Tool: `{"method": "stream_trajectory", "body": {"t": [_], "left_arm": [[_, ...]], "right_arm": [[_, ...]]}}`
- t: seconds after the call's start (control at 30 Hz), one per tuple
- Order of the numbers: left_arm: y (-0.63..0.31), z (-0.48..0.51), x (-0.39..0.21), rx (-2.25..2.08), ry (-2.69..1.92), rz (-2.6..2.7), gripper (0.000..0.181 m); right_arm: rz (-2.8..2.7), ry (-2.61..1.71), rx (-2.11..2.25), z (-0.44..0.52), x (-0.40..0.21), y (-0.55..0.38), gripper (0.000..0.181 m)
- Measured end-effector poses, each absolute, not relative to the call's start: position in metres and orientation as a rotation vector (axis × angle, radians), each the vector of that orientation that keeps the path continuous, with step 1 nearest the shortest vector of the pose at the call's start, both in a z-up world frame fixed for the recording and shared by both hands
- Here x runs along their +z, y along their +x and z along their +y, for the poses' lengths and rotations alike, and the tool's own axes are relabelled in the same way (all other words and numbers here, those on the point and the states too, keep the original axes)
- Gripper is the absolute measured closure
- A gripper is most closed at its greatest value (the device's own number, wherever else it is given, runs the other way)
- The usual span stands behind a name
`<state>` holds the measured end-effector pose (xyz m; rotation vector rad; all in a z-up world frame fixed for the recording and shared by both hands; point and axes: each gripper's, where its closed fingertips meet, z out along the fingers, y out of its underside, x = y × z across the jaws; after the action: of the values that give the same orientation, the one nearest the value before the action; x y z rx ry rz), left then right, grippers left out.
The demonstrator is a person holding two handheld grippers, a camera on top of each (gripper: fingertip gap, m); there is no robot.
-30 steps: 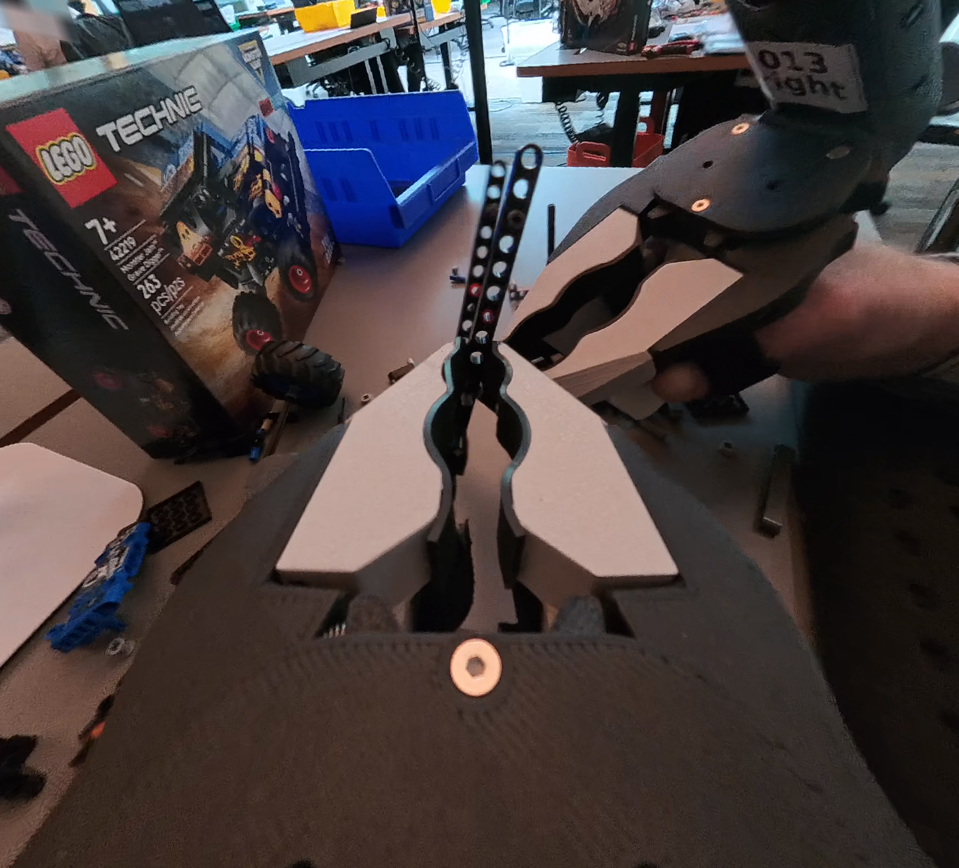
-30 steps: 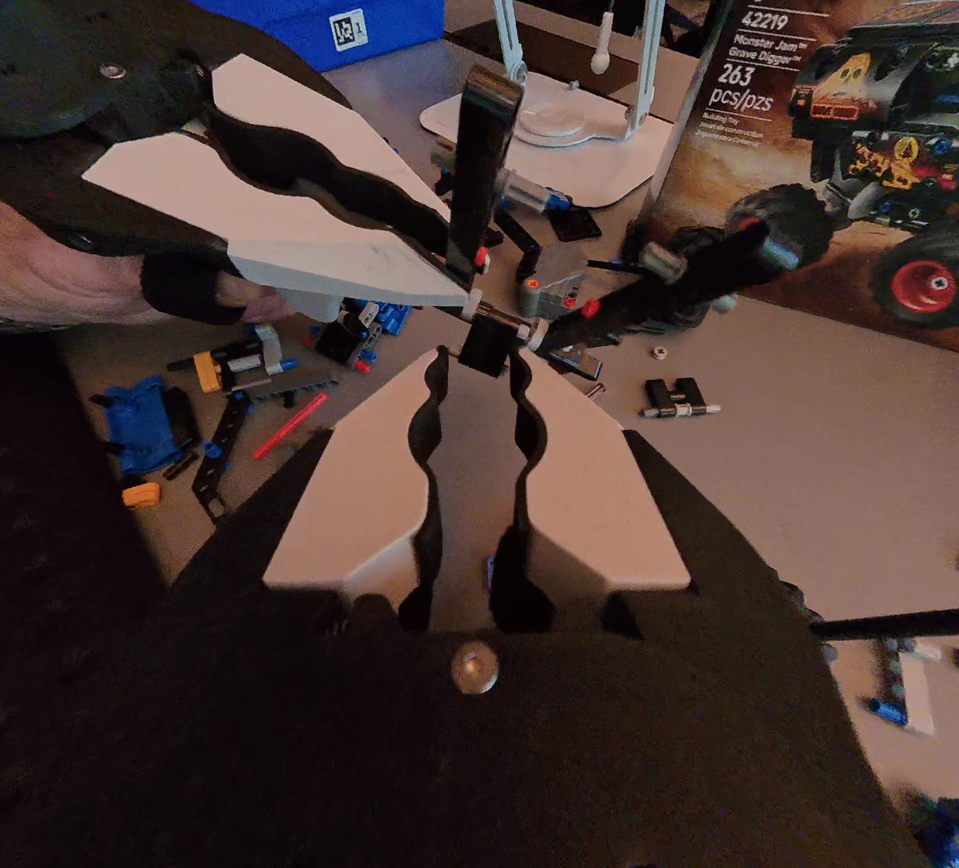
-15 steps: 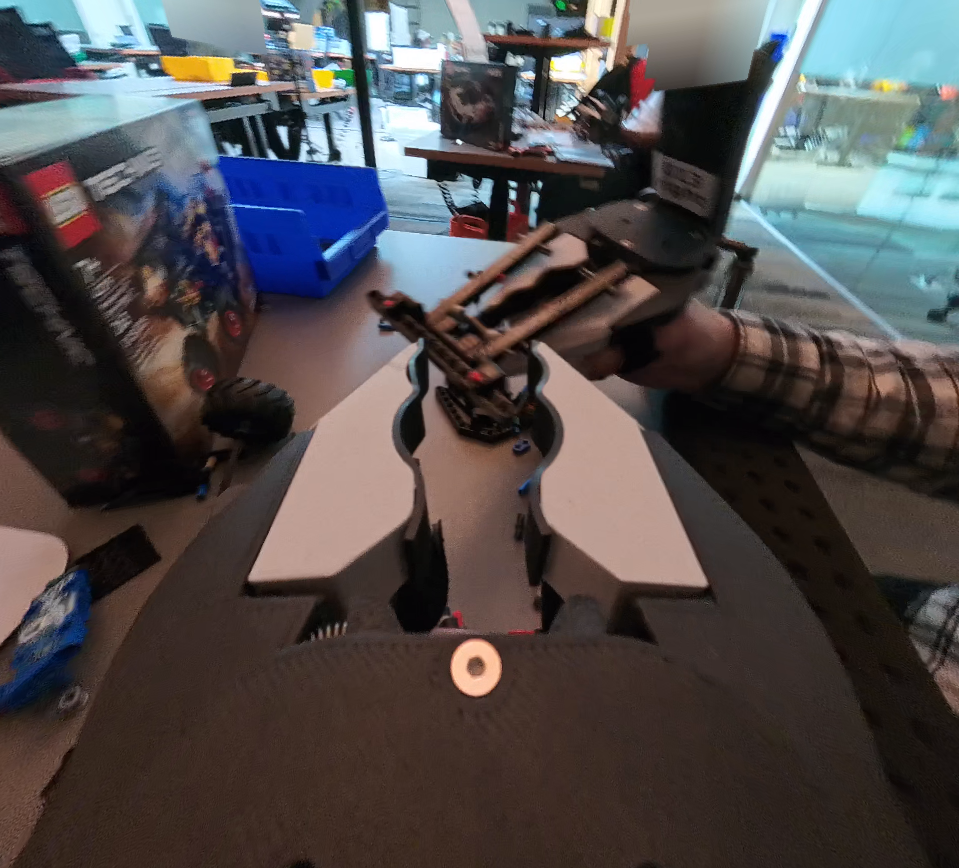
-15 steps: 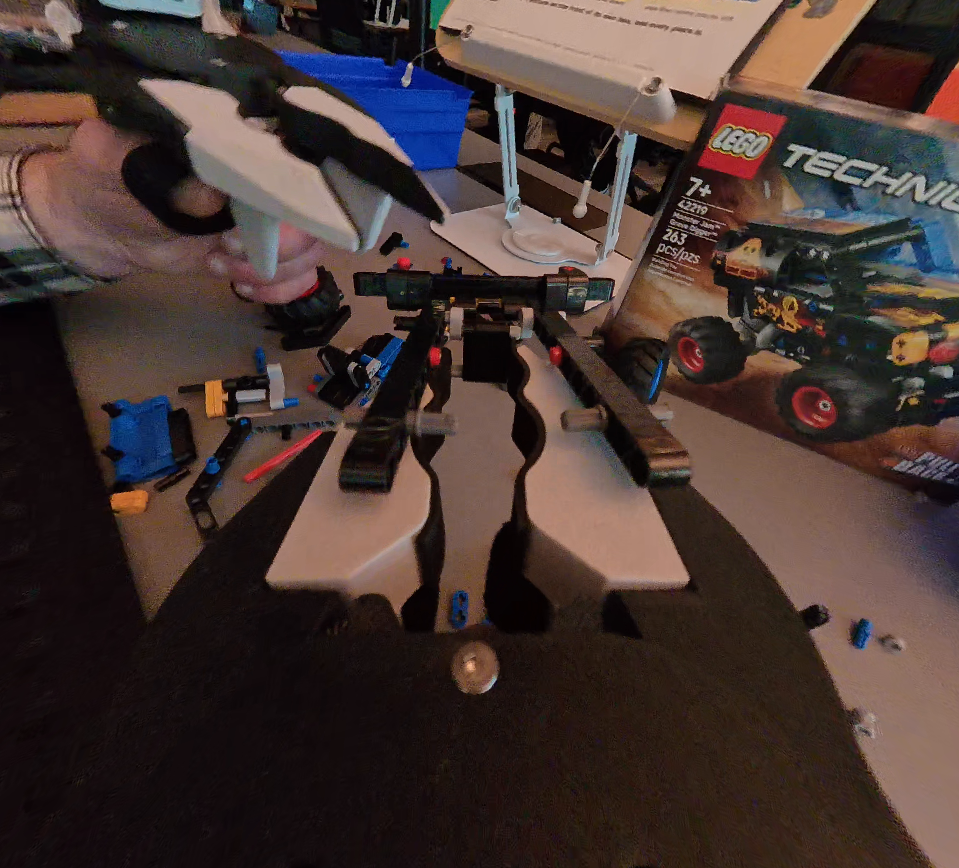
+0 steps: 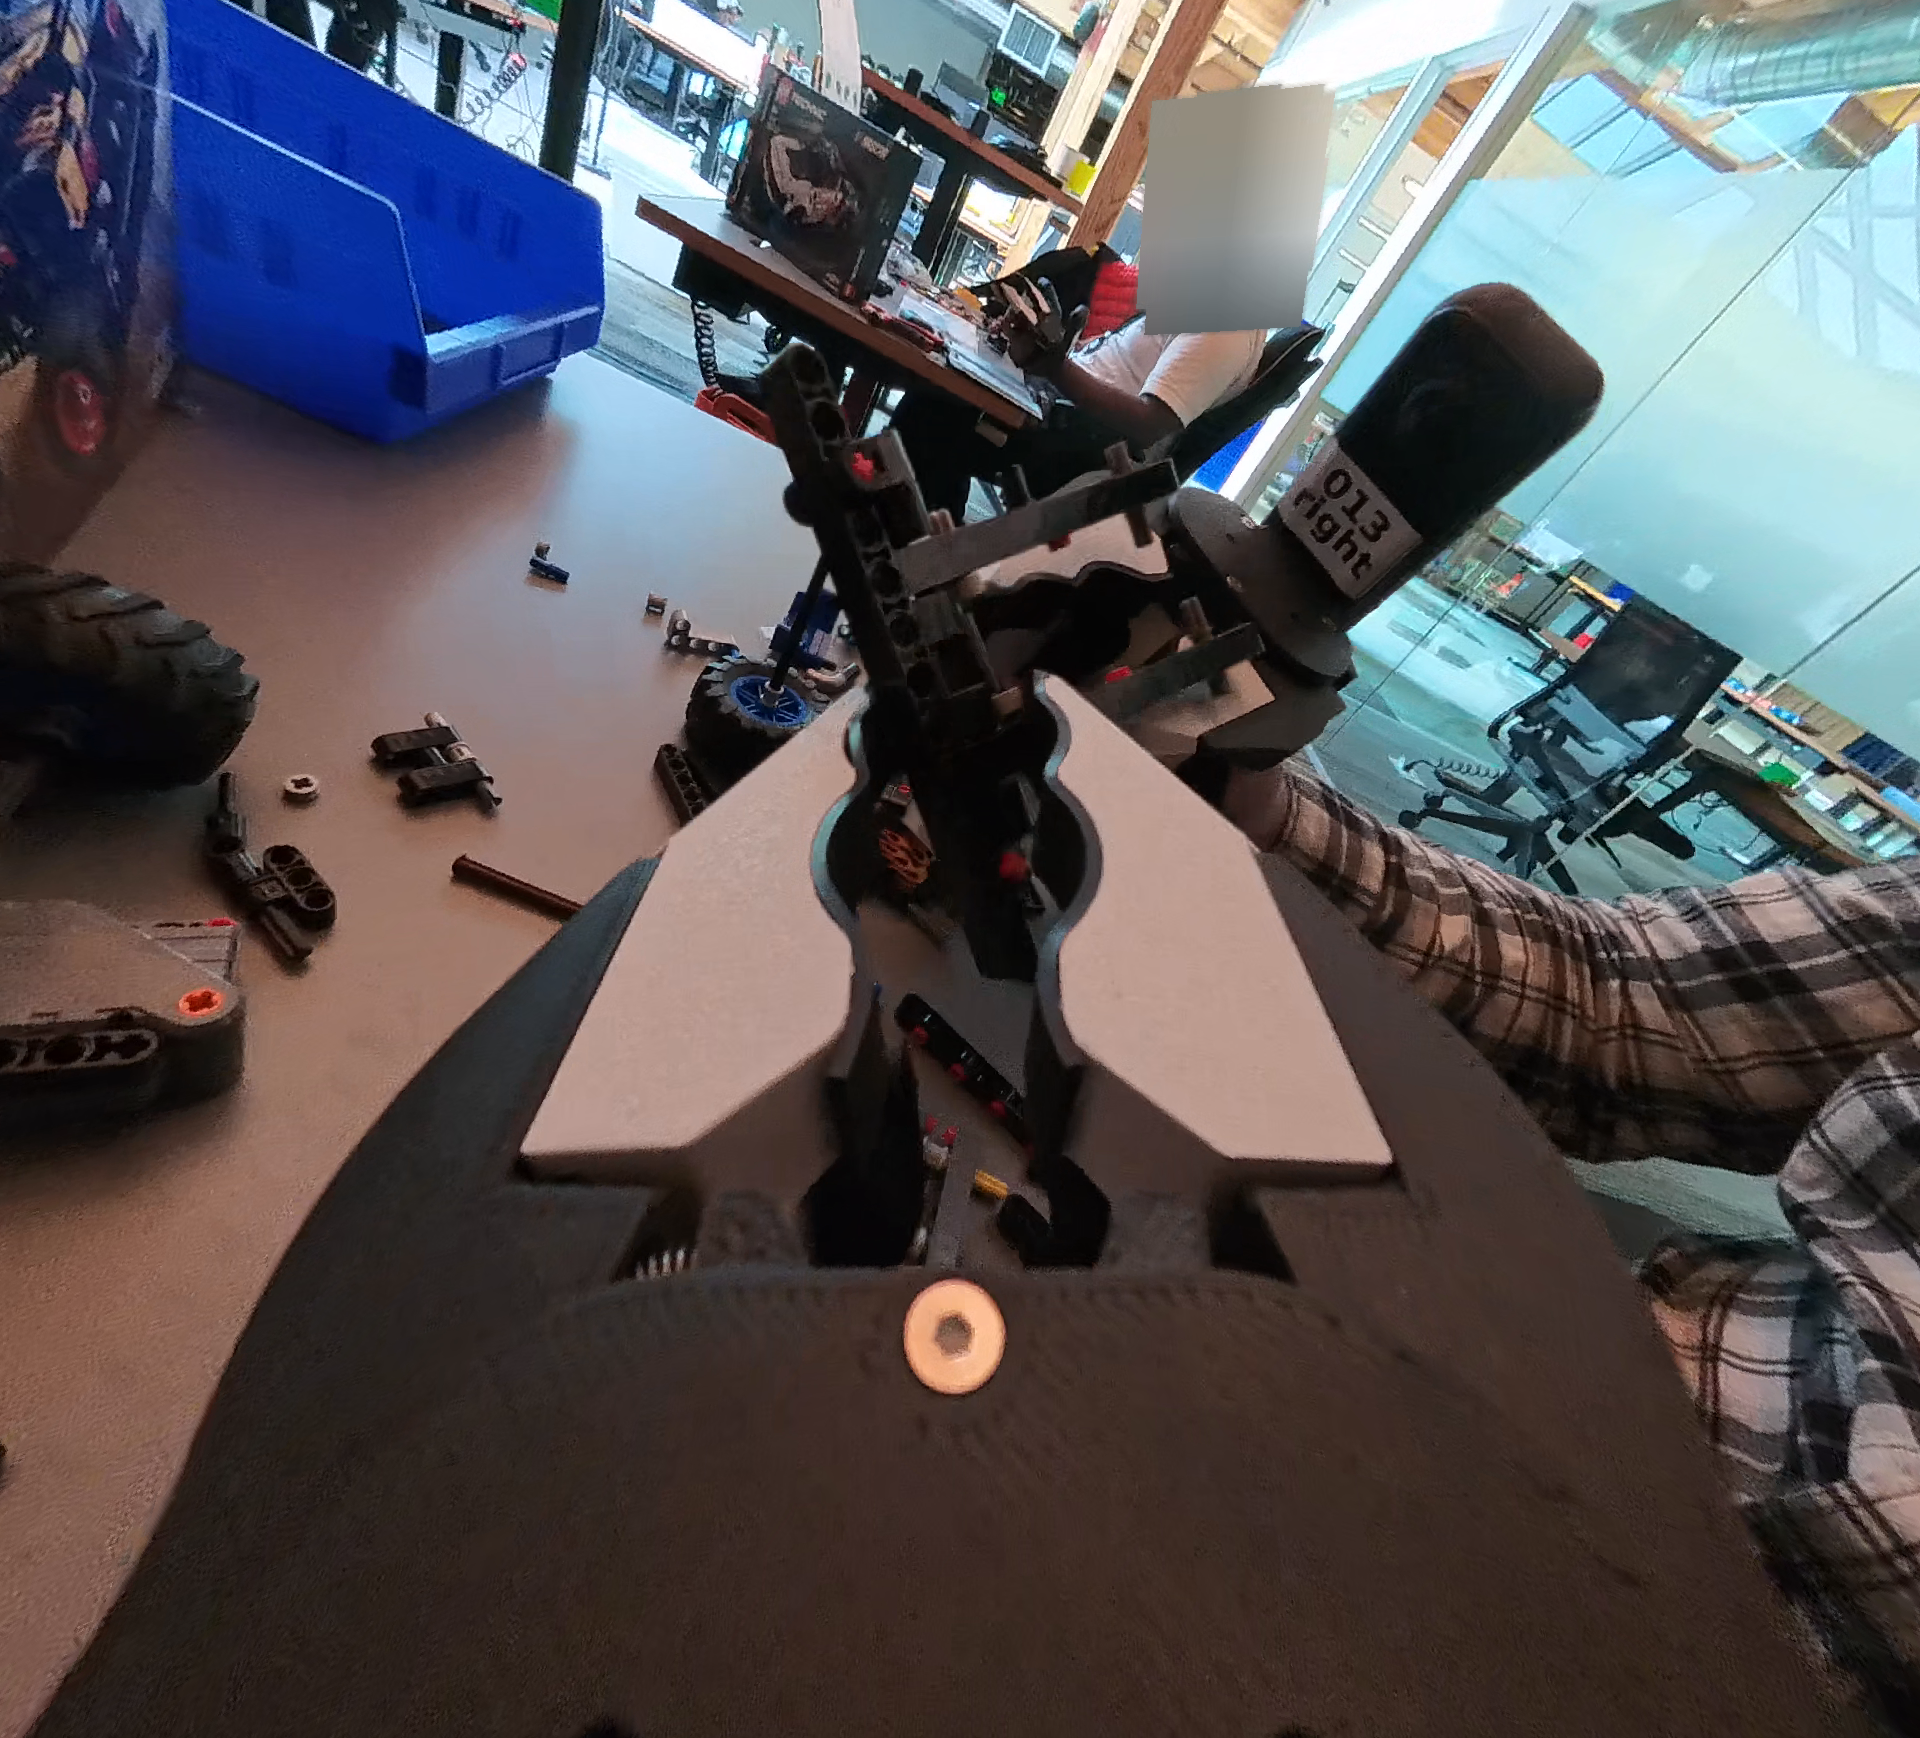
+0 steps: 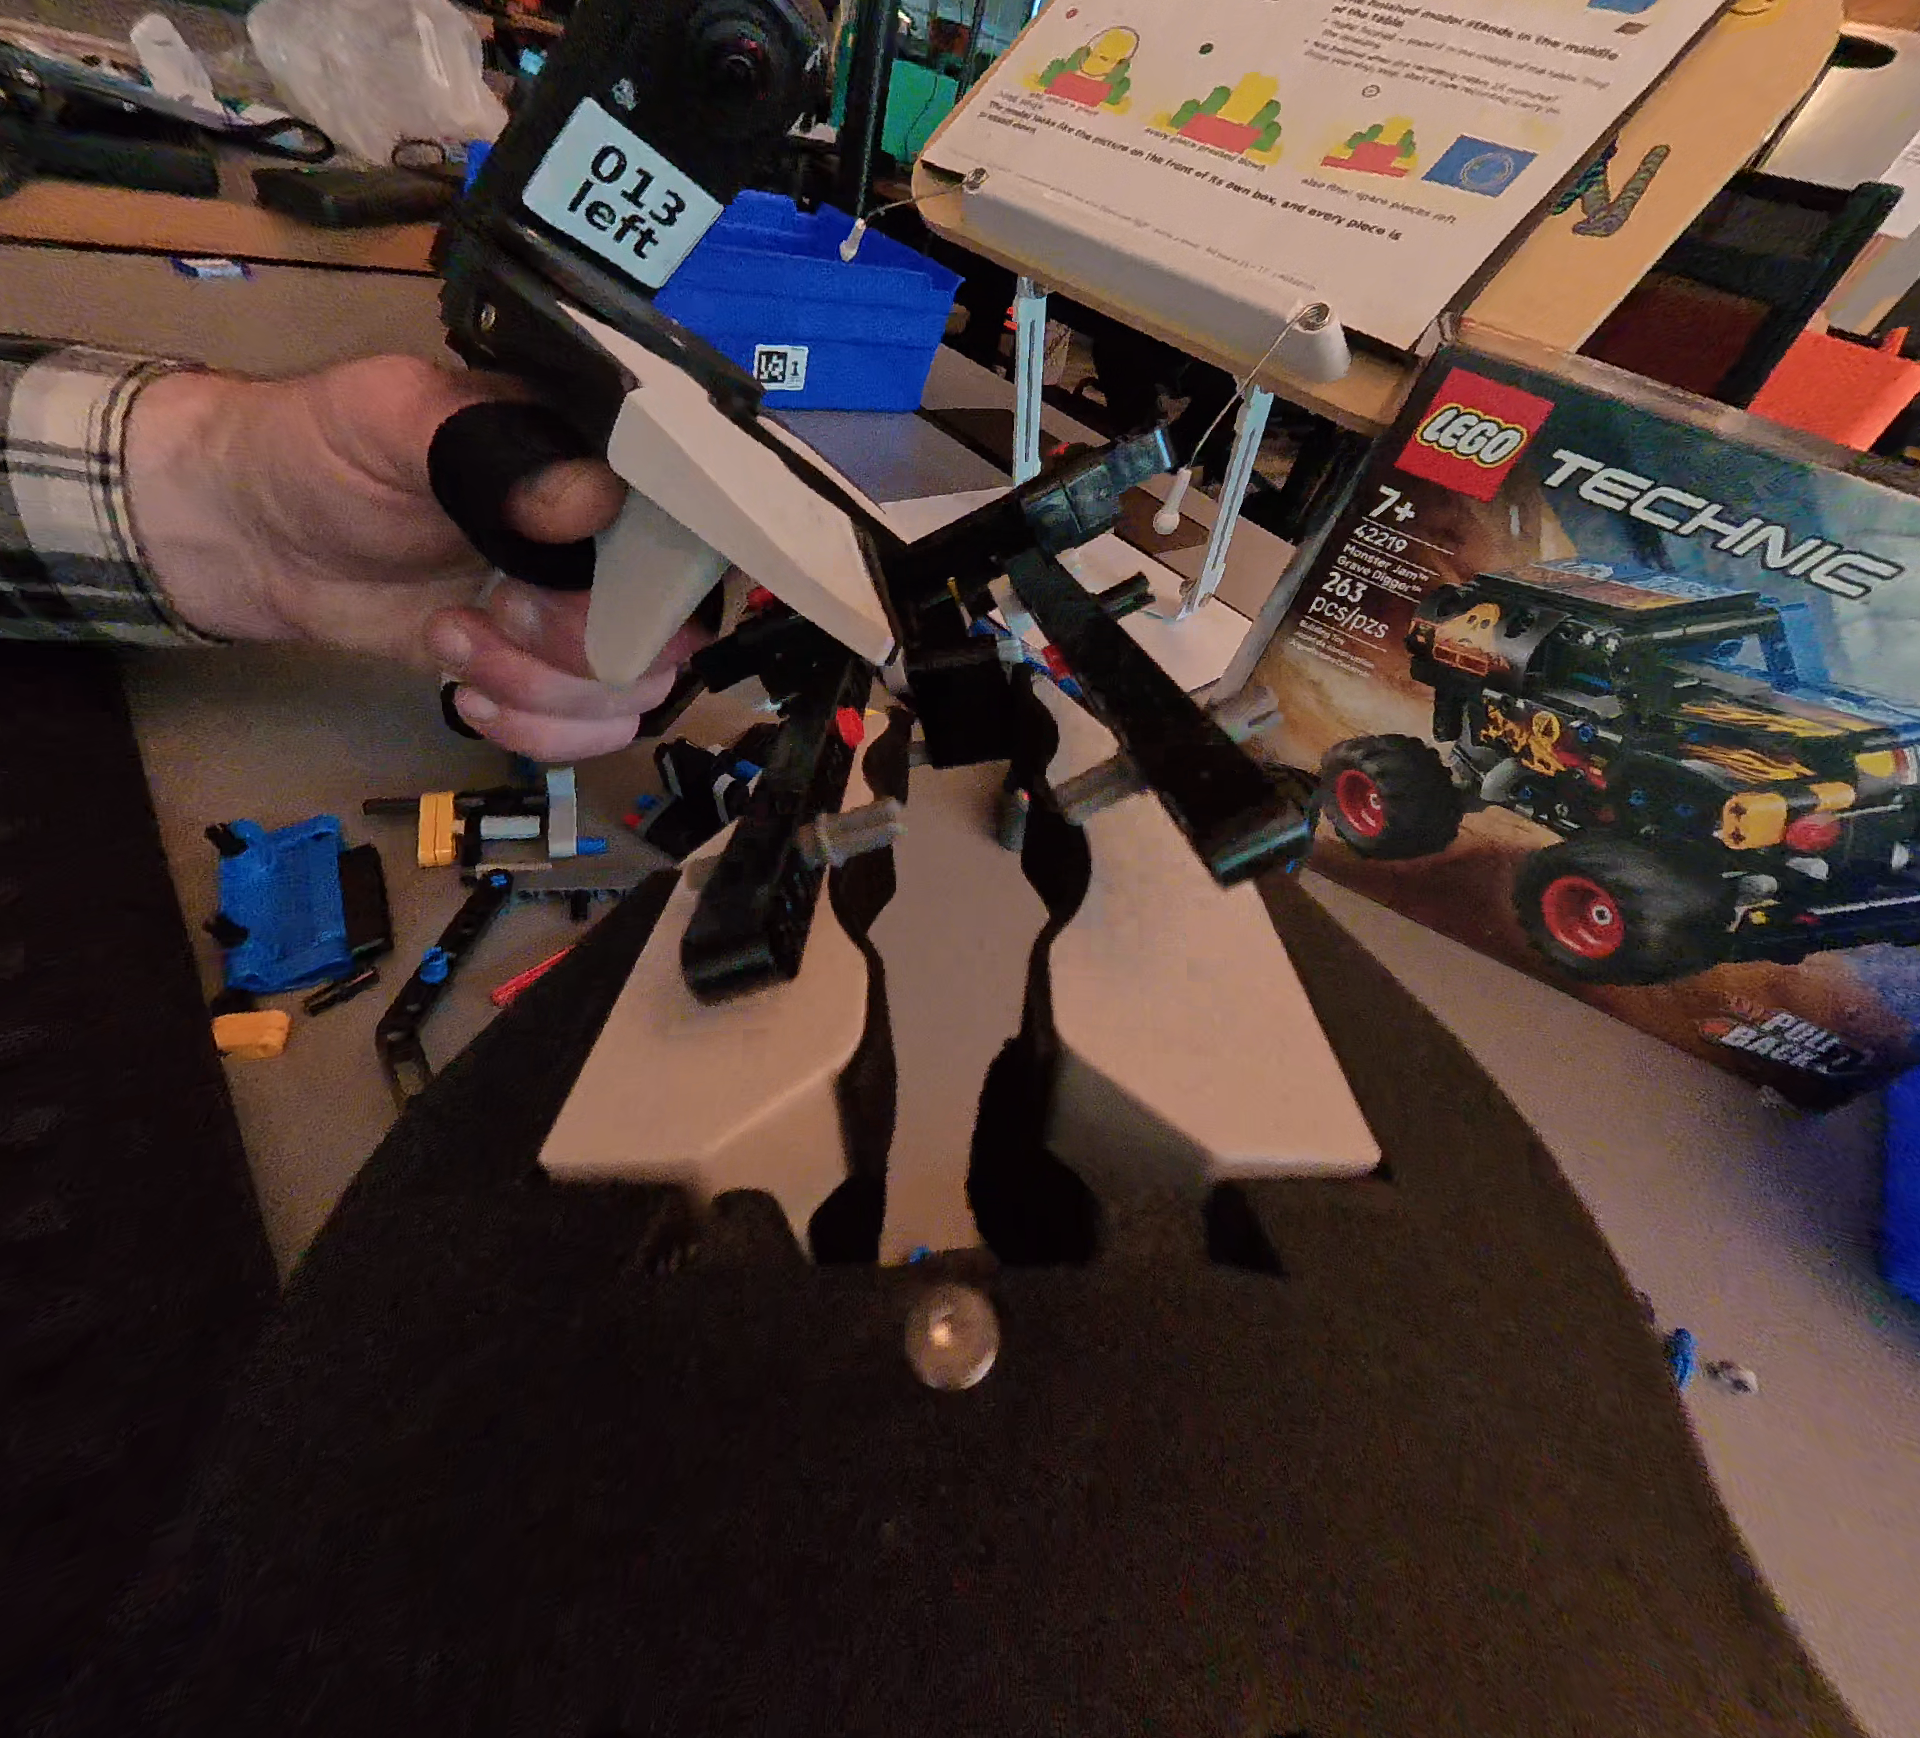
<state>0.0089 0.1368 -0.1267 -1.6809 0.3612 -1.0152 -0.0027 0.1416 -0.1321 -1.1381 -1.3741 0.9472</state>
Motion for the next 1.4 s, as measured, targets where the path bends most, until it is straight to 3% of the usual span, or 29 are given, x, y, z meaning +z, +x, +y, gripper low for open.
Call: {"method": "stream_trajectory", "body": {"t": [0.1, 0.2, 0.47, 0.6, 0.93, 1.1, 1.23, 1.33, 1.37, 1.4], "left_arm": [[0.009, 0.139, -0.128, -1.052, -1.674, 0.321, 0.159], [0.031, 0.125, -0.130, -0.904, -1.673, 0.507, 0.173], [0.006, 0.135, -0.145, -0.883, -1.748, 0.445, 0.174], [0.005, 0.137, -0.150, -0.849, -1.774, 0.474, 0.174], [-0.025, 0.140, -0.151, -0.597, -1.802, 0.514, 0.174], [-0.028, 0.141, -0.157, -0.560, -1.829, 0.519, 0.174], [-0.016, 0.138, -0.161, -0.565, -1.833, 0.566, 0.173], [-0.008, 0.137, -0.173, -0.496, -1.874, 0.644, 0.173], [-0.005, 0.136, -0.176, -0.481, -1.881, 0.670, 0.172], [-0.002, 0.135, -0.177, -0.478, -1.879, 0.687, 0.169]], "right_arm": [[-1.321, -1.200, 0.906, 0.152, -0.133, -0.002, 0.165], [-1.087, -1.365, 1.054, 0.194, -0.126, 0.017, 0.168], [-1.408, -1.442, 1.027, 0.167, -0.173, 0.000, 0.167], [-1.544, -1.497, 1.014, 0.157, -0.196, -0.001, 0.153], [-1.262, -1.372, 0.933, 0.194, -0.148, 0.026, 0.143], [-1.163, -1.151, 0.750, 0.191, -0.111, 0.035, 0.148], [-1.244, -1.135, 0.709, 0.179, -0.120, 0.022, 0.138], [-1.313, -1.058, 0.600, 0.168, -0.122, 0.014, 0.141], [-1.356, -1.085, 0.580, 0.168, -0.132, 0.011, 0.152], [-1.422, -1.139, 0.574, 0.169, -0.148, 0.008, 0.176]]}}
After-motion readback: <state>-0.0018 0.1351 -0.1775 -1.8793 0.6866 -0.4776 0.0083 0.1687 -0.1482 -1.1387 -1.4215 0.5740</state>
